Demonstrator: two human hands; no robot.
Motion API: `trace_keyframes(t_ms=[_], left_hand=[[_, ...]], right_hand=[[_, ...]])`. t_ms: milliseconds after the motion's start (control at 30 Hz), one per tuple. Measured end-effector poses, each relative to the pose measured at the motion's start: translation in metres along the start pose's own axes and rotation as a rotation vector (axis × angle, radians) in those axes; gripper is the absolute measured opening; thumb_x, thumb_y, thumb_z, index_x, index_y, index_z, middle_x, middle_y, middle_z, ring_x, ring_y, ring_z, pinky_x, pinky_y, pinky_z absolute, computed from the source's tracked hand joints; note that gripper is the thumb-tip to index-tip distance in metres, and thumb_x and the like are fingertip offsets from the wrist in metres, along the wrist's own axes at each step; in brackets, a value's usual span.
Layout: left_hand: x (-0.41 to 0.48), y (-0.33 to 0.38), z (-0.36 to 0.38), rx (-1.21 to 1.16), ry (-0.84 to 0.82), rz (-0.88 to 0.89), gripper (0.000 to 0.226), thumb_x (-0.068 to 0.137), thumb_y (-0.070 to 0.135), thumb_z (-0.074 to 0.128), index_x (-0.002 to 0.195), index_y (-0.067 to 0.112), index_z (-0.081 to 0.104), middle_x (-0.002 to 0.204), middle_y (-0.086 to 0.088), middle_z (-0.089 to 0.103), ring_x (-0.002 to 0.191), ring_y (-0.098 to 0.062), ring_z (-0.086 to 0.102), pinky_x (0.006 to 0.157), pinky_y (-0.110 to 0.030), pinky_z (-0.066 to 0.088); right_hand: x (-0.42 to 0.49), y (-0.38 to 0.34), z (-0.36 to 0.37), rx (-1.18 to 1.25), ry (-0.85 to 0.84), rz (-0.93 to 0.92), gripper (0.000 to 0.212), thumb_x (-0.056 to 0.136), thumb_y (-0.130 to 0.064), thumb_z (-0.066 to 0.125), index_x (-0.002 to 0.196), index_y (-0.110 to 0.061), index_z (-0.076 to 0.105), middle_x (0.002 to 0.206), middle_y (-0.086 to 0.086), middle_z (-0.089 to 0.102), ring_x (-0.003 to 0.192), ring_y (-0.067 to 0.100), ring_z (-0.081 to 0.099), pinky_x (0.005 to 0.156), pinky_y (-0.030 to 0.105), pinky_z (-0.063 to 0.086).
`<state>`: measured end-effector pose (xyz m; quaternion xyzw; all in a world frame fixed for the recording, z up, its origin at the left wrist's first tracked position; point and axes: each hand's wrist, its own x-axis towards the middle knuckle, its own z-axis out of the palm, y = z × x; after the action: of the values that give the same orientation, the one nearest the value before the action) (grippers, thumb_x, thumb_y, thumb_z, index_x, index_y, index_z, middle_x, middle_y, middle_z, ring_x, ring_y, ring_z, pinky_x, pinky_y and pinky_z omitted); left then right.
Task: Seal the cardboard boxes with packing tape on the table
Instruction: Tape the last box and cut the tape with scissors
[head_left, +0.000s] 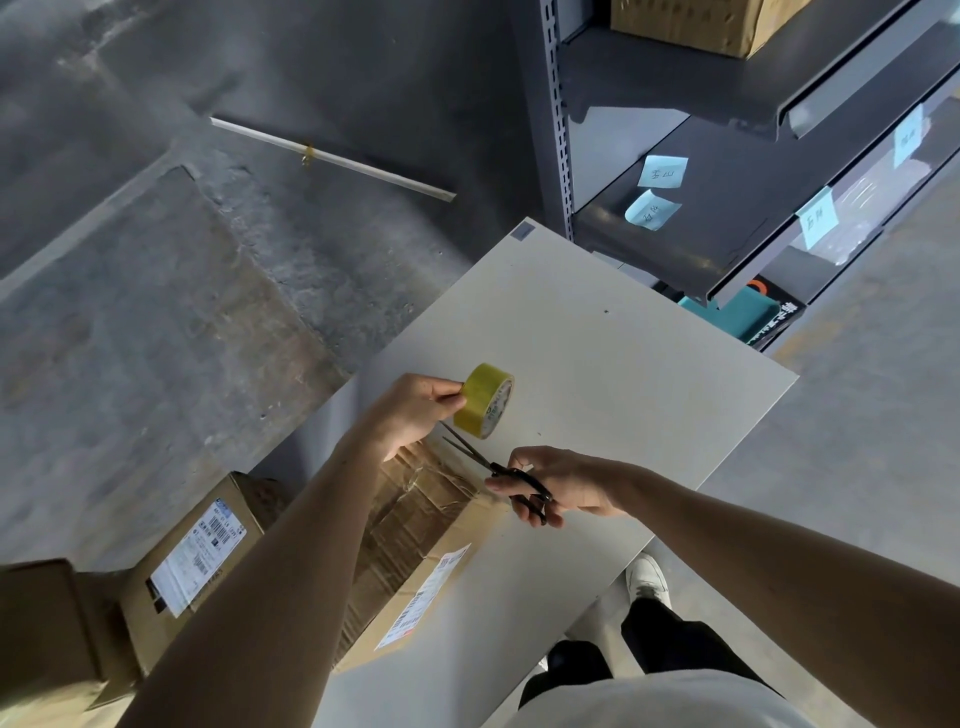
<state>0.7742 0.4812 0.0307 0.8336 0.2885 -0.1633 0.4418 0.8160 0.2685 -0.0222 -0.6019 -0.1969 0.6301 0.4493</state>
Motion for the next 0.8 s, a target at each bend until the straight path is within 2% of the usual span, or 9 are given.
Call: trace_keyframes(t_ms=[300, 433, 567, 800], left_hand=[[0.0, -0.001, 0.003, -0.024, 0.01, -0.03, 0.031, 0.095, 0.018, 0.064, 0.126, 0.017, 0.066, 0.118, 0.005, 0.07, 0.109, -0.009, 0.064, 0.103, -0.032, 0.045], [-0.003, -0.001, 0.0, -0.04, -0.013, -0.033, 0.029, 0.096, 0.017, 0.063, 0.124, 0.018, 0.067, 0.113, 0.012, 0.07, 0.104, -0.003, 0.062, 0.094, -0.026, 0.042], [-0.002, -0.002, -0.002, -0.048, -0.018, -0.026, 0.026, 0.096, 0.017, 0.063, 0.121, 0.02, 0.068, 0.11, 0.014, 0.071, 0.101, 0.004, 0.061, 0.092, -0.021, 0.04], [-0.001, -0.005, -0.003, -0.043, -0.004, -0.03, 0.026, 0.095, 0.017, 0.064, 0.121, 0.02, 0.068, 0.112, 0.012, 0.071, 0.105, -0.001, 0.062, 0.09, -0.022, 0.042]], right_hand=[[0.005, -0.002, 0.0, -0.03, 0.04, -0.017, 0.041, 0.088, -0.047, 0.07, 0.094, -0.01, 0.055, 0.07, 0.006, 0.062, 0.06, 0.019, 0.055, 0.048, 0.025, 0.035], [0.006, -0.002, -0.001, -0.044, 0.054, 0.0, 0.041, 0.085, -0.05, 0.072, 0.094, -0.013, 0.058, 0.069, 0.003, 0.062, 0.059, 0.016, 0.055, 0.05, 0.024, 0.036], [0.008, -0.001, -0.002, -0.033, 0.059, 0.01, 0.038, 0.084, -0.05, 0.073, 0.092, -0.015, 0.06, 0.07, 0.003, 0.063, 0.058, 0.014, 0.056, 0.056, 0.023, 0.043], [0.011, 0.002, -0.002, -0.001, 0.053, -0.021, 0.033, 0.085, -0.04, 0.075, 0.093, -0.012, 0.058, 0.066, 0.004, 0.061, 0.055, 0.012, 0.054, 0.053, 0.022, 0.046]])
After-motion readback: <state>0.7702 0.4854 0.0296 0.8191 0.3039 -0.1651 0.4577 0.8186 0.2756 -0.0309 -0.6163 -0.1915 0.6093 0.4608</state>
